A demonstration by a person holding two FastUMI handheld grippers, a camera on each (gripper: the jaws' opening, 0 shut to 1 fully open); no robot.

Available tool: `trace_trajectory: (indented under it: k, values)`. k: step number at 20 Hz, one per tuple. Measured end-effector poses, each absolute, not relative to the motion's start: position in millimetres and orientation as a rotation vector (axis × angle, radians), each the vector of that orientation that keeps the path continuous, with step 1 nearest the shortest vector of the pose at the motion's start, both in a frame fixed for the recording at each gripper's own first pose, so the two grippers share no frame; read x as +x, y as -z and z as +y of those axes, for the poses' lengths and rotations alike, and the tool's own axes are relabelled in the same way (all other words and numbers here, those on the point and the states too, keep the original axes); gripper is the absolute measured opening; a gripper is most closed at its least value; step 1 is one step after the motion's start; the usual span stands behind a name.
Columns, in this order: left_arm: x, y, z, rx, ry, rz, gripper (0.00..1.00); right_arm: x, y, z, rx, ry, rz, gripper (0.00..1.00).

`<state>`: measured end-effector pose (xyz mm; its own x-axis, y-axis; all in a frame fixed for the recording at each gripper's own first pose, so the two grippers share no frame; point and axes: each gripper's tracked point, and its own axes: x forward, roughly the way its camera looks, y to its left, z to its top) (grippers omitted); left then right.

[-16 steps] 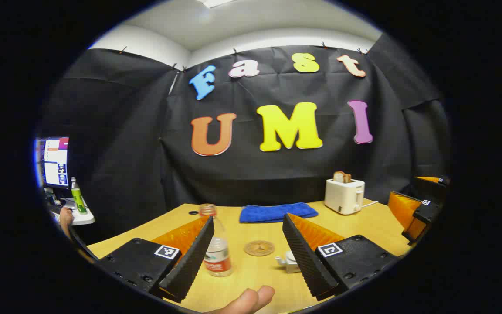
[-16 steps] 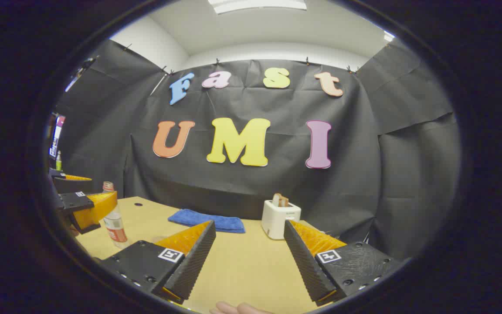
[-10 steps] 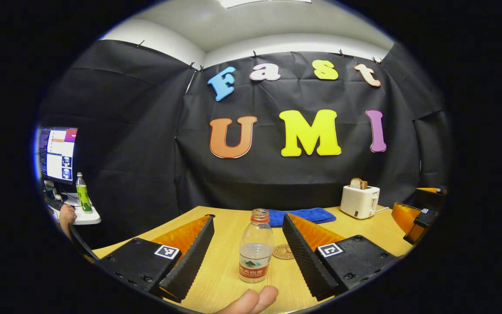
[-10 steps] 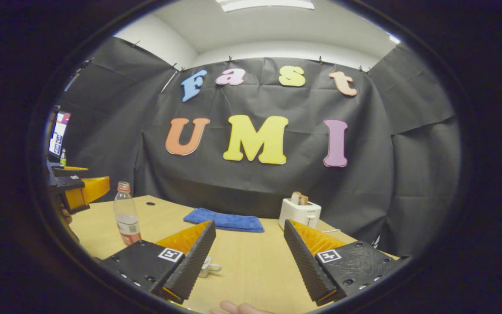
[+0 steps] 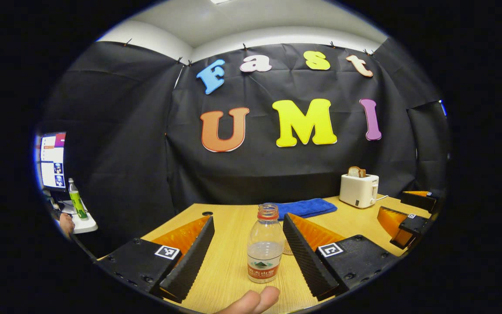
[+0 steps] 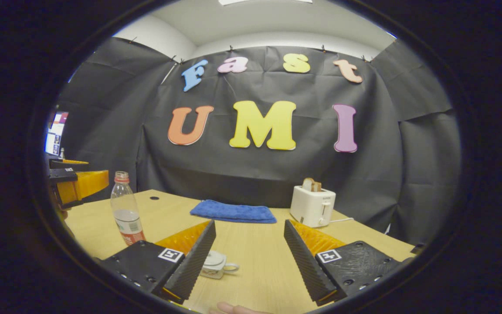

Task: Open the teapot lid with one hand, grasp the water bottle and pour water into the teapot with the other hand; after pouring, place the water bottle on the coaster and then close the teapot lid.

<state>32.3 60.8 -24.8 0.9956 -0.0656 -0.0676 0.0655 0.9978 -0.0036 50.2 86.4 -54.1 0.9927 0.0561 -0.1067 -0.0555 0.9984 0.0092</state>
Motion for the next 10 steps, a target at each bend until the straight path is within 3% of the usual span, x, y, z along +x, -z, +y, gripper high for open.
trace_trajectory:
  k: [10]
  values:
    - [30.0, 23.0, 69.0, -0.033, 0.062, 0.075, 0.99, 100.8, 122.6, 135.8, 0.025, -0.142, 0.226, 0.94]
